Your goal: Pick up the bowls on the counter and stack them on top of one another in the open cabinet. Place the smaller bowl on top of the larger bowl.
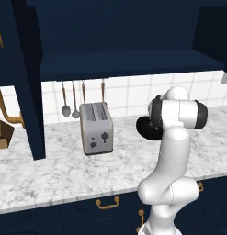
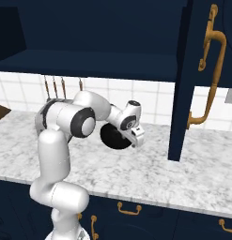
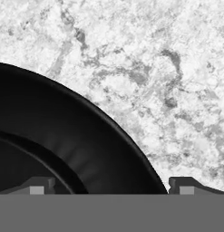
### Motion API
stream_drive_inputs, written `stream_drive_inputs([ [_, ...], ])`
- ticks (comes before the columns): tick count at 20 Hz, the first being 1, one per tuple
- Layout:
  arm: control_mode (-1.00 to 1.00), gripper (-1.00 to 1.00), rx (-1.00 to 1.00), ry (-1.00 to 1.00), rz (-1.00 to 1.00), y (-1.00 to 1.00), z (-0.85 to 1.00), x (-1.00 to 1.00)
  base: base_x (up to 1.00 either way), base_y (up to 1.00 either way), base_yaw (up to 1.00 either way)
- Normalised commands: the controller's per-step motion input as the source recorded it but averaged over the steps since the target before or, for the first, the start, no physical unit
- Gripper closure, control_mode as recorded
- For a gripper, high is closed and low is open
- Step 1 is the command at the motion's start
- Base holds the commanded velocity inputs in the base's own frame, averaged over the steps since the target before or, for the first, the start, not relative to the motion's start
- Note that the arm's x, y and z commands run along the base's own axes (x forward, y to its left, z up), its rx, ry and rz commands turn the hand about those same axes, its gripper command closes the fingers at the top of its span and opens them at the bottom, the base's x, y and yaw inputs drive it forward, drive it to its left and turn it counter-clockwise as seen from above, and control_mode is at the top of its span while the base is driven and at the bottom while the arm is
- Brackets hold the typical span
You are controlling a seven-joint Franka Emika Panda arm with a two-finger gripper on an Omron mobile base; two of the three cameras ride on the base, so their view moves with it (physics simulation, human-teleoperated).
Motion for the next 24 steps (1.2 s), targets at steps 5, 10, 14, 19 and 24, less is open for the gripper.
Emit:
stream_drive_inputs([
  [5, -1.00, 1.00, -0.01, 0.00, 0.00, 0.26, -0.06, 0.00, 0.00, 0.00, 0.00],
  [10, -1.00, 1.00, 0.00, 0.00, 0.02, 0.10, -0.09, 0.00, 0.00, 0.00, 0.00],
  [14, -1.00, 1.00, 0.00, 0.11, 0.00, 0.10, -0.06, 0.00, 0.00, 0.00, 0.00],
  [19, -1.00, 1.00, 0.01, -0.08, -0.05, 0.00, 0.22, -0.40, 0.00, 0.00, 0.00],
  [24, -1.00, 1.00, 0.01, -0.16, -0.13, 0.00, 0.56, -0.72, 0.00, 0.00, 0.00],
])
